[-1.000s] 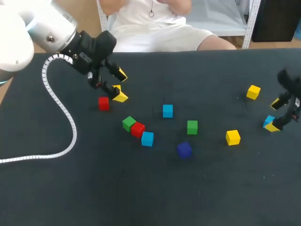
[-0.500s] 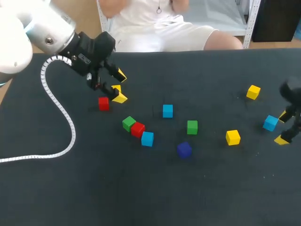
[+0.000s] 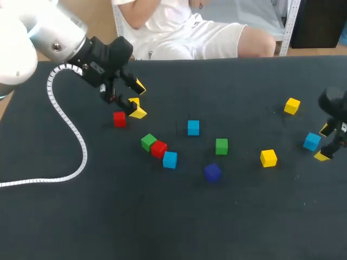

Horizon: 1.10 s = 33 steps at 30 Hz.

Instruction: Place the blue cubes, place green cubes on the blue cubes, place the yellow cubes on the green cubes, then place the red cubes on the yellow cubes, and place purple cube on the red cubes.

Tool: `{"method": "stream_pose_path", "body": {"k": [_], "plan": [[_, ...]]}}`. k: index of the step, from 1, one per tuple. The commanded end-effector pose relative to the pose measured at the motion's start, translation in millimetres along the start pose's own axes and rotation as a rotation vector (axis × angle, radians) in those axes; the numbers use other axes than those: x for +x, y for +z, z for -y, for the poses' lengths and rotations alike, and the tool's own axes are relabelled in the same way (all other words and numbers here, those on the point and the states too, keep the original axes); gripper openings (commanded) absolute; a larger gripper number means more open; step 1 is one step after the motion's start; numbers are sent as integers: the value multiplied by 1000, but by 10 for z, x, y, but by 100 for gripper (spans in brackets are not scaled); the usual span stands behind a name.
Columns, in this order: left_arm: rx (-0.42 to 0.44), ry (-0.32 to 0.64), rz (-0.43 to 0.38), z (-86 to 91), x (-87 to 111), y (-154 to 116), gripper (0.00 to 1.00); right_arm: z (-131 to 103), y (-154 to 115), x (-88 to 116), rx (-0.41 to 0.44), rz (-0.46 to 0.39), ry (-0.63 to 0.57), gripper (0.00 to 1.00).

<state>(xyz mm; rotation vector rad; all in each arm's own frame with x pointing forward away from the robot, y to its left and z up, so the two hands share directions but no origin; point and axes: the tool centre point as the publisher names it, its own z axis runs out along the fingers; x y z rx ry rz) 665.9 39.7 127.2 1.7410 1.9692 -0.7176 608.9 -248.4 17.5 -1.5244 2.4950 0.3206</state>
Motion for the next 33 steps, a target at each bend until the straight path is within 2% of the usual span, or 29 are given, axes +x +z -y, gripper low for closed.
{"method": "stream_pose_path", "body": {"k": [1,15,26,33], "plan": [[0,0,-2,-4,-1,-1,100,102,65,-57,-11,3,-3,100],[0,0,-2,-4,-1,-1,100,269,154,-126,-18,-26,-24,100],[0,0,-2,-4,-1,-1,100,280,240,-9,-36,-22,7,100],[0,0,-2,-4,-1,-1,100,309,253,-13,-36,-24,11,100]]}}
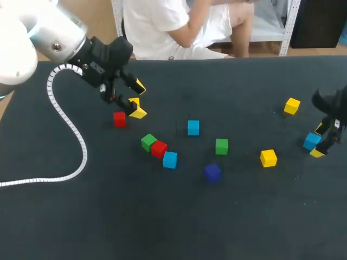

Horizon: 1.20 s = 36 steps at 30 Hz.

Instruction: Place the blue cubes, place green cubes on the blue cubes, place the yellow cubes on the green cubes, then place the red cubes on the yellow cubes, and place purple cube on the red cubes.

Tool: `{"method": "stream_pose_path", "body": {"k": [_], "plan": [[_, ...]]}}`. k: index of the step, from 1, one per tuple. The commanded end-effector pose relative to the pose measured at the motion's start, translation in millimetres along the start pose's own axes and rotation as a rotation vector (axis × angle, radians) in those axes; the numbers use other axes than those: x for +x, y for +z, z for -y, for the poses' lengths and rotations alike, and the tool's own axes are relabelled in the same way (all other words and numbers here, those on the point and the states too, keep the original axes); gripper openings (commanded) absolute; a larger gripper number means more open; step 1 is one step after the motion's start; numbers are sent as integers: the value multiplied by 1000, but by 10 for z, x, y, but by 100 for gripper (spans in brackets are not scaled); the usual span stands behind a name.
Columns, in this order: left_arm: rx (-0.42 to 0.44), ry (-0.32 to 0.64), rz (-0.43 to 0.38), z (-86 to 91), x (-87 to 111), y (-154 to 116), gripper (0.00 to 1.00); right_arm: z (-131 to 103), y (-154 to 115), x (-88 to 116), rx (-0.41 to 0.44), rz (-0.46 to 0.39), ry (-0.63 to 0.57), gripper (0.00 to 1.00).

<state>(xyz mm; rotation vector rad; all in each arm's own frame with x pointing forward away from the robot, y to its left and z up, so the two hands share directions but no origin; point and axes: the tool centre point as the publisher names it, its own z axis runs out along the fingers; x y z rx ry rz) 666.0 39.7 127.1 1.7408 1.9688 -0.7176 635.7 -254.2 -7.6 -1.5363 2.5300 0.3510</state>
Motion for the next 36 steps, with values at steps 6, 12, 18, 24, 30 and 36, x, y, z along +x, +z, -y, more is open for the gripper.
{"method": "stream_pose_path", "body": {"k": [6,12,18,24,30,36], "plan": [[1,0,-2,-4,-2,-1,100,77,33,-33,0,0,-2,100],[1,0,-2,-4,-2,-1,100,95,64,-83,-3,1,-6,100],[1,0,-2,-4,-2,-1,100,103,98,-118,-9,1,-10,94],[1,0,-2,-4,-2,-1,100,128,98,-108,-10,3,-7,46],[1,0,-2,-4,-2,-1,100,140,94,-96,-7,7,-3,45],[1,0,-2,-4,-2,-1,100,126,102,-85,-10,8,-1,54]]}}
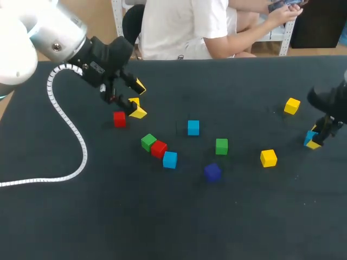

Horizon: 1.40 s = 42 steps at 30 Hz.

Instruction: Place the blue cubes, place green cubes on the blue cubes, place the yellow cubes on the green cubes, then place the red cubes on the yellow cubes, and place purple cube on the red cubes.

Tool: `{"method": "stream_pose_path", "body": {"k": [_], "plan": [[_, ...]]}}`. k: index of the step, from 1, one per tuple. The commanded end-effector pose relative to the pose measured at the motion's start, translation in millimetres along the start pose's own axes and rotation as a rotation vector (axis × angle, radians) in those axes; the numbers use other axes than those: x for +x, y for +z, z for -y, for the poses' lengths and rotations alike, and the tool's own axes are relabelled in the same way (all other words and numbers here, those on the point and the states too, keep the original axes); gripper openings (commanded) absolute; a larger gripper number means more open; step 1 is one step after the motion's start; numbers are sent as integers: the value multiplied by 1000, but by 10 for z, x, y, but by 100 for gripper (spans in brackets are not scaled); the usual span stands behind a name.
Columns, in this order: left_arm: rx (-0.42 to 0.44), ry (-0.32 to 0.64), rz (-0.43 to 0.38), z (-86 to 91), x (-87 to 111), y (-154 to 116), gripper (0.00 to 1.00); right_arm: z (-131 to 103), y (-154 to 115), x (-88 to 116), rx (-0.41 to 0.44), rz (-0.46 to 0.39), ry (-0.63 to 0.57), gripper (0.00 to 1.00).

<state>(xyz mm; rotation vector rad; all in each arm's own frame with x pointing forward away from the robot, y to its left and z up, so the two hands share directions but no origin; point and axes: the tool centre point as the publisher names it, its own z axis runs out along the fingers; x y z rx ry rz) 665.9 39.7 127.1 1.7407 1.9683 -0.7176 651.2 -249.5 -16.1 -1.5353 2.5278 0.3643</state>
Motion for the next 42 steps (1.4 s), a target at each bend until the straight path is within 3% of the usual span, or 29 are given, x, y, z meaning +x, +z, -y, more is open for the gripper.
{"method": "stream_pose_path", "body": {"k": [1,3,4,6,7,17,30,42], "plan": [[1,0,-2,-4,-2,-1,100,-4,8,4,-4,3,-2,51],[1,0,-2,-4,-2,-1,100,-4,9,5,-5,1,-8,43],[1,0,-2,-4,-2,-1,100,-3,11,5,-5,-1,-13,34],[1,0,-2,-4,-2,-1,100,-6,12,2,-6,-1,-19,2],[1,0,-2,-4,-2,-1,100,-10,13,0,-7,-2,-24,0],[1,0,-2,-4,-2,-1,100,-141,-3,-126,-22,10,-104,0],[1,0,-2,-4,-2,-1,100,-293,-177,-765,3,41,-332,0],[1,0,-2,-4,-2,-1,100,-494,-285,-1455,-6,7,-413,0]]}}
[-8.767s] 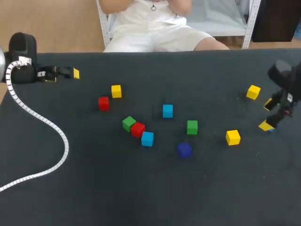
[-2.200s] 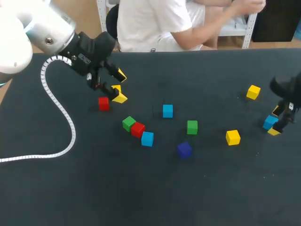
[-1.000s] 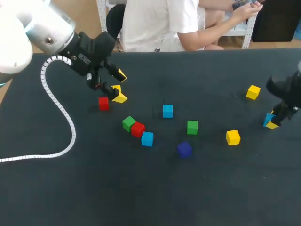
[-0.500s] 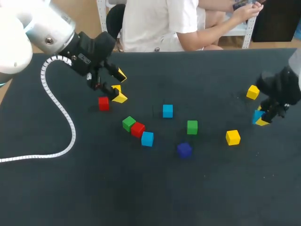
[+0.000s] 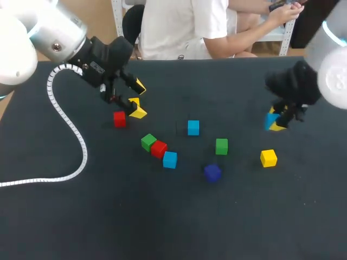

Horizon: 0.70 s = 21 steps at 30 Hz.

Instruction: Place the blue cubes, place green cubes on the blue cubes, place the yellow cubes on the green cubes, then place the red cubes on the yellow cubes, and place purple cube on the red cubes.

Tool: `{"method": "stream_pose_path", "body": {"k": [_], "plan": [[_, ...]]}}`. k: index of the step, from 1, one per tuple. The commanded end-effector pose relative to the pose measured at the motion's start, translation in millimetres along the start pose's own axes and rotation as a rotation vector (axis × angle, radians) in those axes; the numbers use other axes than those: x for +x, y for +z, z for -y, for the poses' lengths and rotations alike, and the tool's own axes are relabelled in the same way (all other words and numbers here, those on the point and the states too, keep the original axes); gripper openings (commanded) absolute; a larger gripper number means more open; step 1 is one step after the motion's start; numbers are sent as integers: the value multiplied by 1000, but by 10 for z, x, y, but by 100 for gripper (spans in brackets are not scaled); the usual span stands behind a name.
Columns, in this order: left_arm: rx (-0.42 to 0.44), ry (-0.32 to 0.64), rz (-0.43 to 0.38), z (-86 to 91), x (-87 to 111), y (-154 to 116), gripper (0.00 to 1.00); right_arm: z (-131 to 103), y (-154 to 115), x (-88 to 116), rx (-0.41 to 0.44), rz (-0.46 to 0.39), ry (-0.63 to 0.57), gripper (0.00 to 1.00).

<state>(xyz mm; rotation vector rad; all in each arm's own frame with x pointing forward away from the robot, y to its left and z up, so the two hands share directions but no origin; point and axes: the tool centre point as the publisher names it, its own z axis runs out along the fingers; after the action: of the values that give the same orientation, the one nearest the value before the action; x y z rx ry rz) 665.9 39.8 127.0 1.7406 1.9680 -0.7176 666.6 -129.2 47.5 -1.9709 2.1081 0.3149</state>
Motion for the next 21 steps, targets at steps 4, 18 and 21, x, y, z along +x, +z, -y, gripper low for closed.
{"method": "stream_pose_path", "body": {"k": [4,18,21], "plan": [[1,-1,-3,-4,-3,-1,100,99,-49,-322,-35,-15,28,0],[1,-1,-3,-4,-3,-1,100,-44,-56,-691,-31,-17,102,0],[1,-1,-3,-4,-3,-1,100,-102,-33,-754,-19,-18,108,0]]}}
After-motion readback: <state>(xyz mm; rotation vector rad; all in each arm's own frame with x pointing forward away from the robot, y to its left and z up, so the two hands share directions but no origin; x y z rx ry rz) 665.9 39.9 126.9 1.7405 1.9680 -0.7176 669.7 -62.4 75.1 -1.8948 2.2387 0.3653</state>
